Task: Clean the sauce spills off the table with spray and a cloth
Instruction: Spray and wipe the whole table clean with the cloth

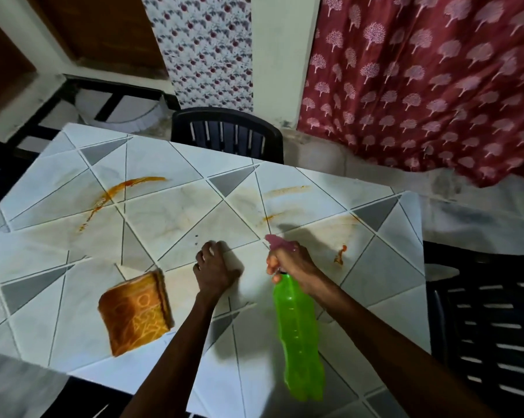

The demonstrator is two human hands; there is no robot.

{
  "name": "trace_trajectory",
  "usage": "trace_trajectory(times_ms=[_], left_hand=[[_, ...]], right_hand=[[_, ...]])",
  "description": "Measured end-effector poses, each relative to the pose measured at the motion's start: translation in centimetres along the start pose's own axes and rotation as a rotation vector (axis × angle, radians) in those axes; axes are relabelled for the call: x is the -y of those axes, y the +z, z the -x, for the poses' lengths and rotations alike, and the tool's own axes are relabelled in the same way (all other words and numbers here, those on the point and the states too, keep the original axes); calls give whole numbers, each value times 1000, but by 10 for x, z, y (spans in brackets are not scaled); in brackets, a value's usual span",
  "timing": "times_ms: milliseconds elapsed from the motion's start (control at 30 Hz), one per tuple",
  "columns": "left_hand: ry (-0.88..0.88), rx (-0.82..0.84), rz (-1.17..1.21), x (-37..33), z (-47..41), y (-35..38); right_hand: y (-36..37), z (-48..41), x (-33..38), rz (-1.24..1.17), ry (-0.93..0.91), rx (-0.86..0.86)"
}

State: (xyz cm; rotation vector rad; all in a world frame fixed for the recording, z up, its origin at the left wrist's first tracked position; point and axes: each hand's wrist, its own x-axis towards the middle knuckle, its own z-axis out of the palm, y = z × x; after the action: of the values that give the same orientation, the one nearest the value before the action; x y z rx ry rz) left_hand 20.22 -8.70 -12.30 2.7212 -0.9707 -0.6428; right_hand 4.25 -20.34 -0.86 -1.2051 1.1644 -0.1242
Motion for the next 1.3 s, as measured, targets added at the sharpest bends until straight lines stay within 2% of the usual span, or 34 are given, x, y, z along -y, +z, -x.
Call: trace_trajectory(times_ms=[167, 500, 667, 767, 933, 1133, 1300], left_hand=[[44, -15, 14, -11, 15, 13], [267, 65, -43, -96, 81, 53], [321, 122, -80, -123, 115, 77], [311, 108, -99, -133, 136, 86], [268, 72, -82, -127, 161, 88], [65, 29, -48, -77, 188, 80], [-87, -23, 6, -18, 202, 67]], right_hand=[[-55, 31, -38, -96, 21, -102], [-183, 110, -115, -443, 33, -442], [-221, 146, -153, -562, 121, -579], [-235, 166, -174, -504, 193, -547], [-227, 181, -187, -492, 117, -432], [-175, 175, -165, -311, 69, -165], [-114, 173, -137, -178, 23, -37]])
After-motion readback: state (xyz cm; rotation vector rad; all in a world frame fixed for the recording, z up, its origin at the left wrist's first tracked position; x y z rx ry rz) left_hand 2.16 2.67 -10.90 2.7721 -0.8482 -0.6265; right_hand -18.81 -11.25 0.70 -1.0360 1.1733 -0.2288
